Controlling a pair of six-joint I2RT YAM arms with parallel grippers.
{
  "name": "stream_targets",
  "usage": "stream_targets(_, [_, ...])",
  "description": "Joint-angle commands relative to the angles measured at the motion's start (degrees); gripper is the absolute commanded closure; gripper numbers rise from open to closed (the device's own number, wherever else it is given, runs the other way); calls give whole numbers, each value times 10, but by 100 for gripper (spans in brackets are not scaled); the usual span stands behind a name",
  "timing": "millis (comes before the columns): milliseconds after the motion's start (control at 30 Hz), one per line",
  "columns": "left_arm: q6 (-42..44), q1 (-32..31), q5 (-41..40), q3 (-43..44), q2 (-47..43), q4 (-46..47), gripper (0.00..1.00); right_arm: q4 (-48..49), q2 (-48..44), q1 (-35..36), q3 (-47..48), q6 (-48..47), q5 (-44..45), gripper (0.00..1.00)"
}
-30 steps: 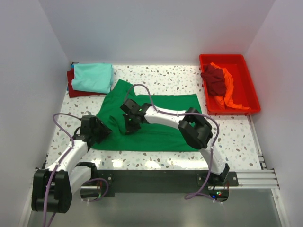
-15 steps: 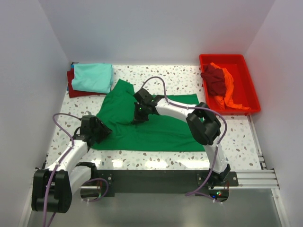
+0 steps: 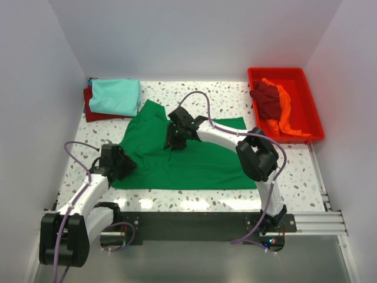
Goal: Fold and stack the t-shirts
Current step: Flatten the tshirt out
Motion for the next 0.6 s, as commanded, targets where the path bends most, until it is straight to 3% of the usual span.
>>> stream_targets(0, [-2, 3, -44, 15, -9, -79, 44, -7, -61, -20, 6, -31, 49, 59])
stream_targets(67, [1, 3, -50, 28, -21, -86, 44, -17, -79, -20, 20, -58, 86, 57])
stream_targets(267, [25, 2, -65, 82, -34, -105, 40, -43, -127, -18, -14, -109, 87, 53])
stream_targets(567, [32, -15, -61, 118, -24, -73, 38, -35, -214, -59, -191, -117, 94, 49])
